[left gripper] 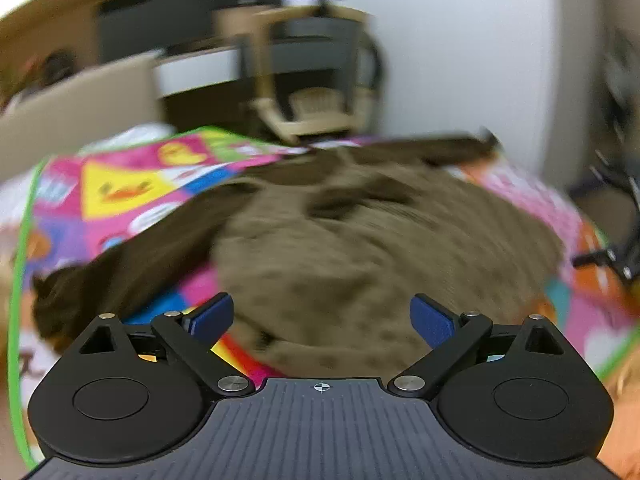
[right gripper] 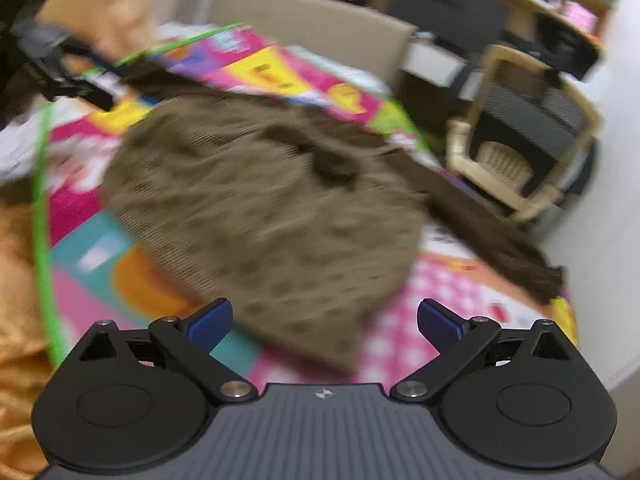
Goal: Fold clothes
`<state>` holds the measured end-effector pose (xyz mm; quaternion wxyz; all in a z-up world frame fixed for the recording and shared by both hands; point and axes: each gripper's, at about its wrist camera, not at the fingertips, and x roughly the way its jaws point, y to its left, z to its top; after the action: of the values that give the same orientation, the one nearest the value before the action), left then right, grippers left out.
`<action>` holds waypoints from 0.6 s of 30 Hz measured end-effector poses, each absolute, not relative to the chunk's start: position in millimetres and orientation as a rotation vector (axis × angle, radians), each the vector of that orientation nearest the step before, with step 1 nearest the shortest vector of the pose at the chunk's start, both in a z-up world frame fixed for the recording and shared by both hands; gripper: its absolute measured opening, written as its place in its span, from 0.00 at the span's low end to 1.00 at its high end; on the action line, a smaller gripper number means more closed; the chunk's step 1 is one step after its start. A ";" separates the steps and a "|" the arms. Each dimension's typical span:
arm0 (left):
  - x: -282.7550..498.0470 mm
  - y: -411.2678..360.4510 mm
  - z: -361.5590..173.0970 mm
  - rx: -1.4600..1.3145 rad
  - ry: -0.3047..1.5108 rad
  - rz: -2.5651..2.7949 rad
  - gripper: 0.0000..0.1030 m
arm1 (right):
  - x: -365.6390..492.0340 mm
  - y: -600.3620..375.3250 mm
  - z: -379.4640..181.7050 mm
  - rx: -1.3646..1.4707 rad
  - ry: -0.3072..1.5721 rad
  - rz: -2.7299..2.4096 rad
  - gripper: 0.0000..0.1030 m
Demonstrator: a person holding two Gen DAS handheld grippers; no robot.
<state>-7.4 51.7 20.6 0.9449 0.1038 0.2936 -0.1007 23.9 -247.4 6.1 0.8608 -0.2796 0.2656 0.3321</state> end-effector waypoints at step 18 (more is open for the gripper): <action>17.8 15.6 -37.9 0.541 0.642 -0.068 0.98 | 68.0 -232.5 48.0 -0.449 0.221 0.327 0.94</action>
<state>17.8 15.6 -37.9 0.9127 0.2627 0.3114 -0.0330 68.0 -232.5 48.0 0.9557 -0.2211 0.1088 0.1612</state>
